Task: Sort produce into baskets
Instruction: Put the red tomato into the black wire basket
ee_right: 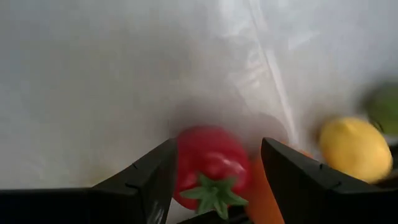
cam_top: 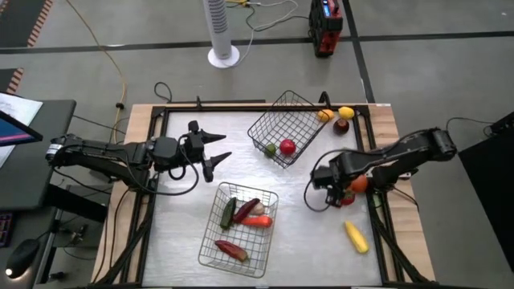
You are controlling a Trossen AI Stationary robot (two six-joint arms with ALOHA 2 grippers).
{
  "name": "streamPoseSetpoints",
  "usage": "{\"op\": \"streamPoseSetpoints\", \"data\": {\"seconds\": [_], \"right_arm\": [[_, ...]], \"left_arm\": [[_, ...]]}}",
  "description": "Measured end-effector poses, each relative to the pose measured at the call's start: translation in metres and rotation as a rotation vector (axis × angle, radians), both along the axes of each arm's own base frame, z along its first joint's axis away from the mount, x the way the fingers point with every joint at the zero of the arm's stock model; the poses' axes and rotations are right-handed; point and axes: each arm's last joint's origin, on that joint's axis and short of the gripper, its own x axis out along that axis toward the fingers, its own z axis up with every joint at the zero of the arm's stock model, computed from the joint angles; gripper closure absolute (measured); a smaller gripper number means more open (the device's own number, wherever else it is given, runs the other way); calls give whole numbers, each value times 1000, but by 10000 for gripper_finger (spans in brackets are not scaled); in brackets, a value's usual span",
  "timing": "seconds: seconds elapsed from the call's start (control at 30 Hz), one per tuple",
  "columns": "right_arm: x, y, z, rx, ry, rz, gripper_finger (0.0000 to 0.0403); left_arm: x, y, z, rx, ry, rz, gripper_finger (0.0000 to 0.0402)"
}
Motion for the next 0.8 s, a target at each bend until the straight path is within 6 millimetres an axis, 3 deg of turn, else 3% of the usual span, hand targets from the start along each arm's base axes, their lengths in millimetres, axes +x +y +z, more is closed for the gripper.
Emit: {"op": "streamPoseSetpoints", "data": {"seconds": [0.17, 0.43, 0.8], "right_arm": [[5, 12, -14, 54, 90, 162, 142], [11, 12, -28, 143, 201, 200, 124], [20, 0, -28, 183, 273, 235, 13]], "left_arm": [[0, 0, -1, -4, 4, 1, 146], [0, 0, -2, -5, 18, 2, 146], [-1, 0, -3, 15, 34, 10, 146]]}}
